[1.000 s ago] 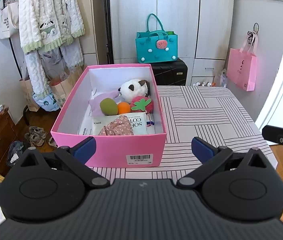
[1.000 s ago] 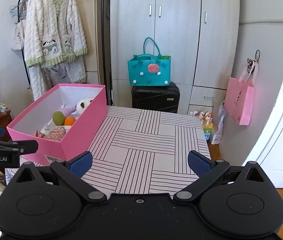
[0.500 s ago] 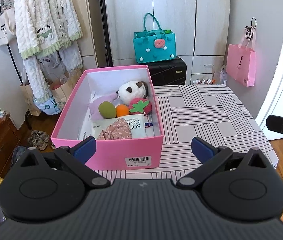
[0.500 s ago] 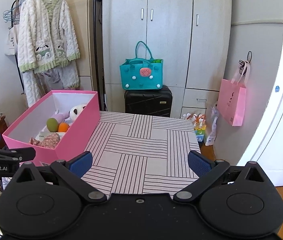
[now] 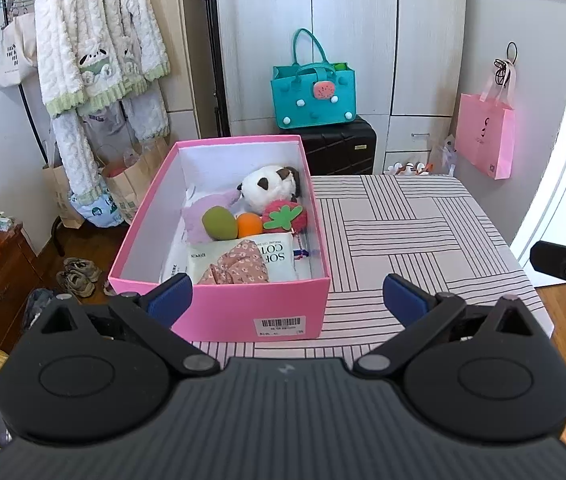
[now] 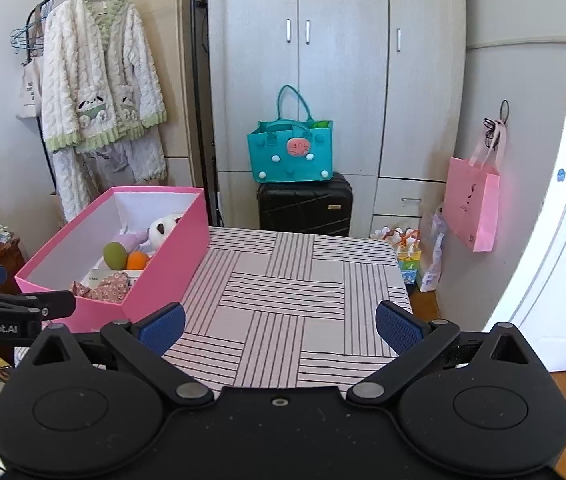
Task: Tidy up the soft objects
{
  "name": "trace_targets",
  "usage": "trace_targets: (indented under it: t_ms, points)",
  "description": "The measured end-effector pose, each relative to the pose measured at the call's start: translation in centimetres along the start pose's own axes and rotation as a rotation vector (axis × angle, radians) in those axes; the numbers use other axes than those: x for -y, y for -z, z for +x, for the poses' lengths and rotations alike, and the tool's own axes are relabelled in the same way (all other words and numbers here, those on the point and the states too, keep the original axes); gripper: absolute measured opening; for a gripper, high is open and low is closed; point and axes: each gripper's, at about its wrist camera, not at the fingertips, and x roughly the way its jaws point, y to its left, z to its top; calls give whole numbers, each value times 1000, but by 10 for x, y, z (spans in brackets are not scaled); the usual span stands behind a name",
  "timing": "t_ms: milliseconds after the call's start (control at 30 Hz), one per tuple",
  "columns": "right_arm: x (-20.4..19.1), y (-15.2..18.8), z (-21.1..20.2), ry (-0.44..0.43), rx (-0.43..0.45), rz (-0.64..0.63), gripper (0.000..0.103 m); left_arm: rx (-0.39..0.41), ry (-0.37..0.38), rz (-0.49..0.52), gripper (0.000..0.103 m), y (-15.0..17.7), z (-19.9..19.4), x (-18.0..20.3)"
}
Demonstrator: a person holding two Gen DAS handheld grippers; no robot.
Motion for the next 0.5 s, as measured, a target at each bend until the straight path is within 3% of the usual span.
trace_targets:
  t_ms: [500]
  points:
    - [-1, 1, -2, 9, 6, 2, 103, 10, 0, -7, 103, 2, -1, 0]
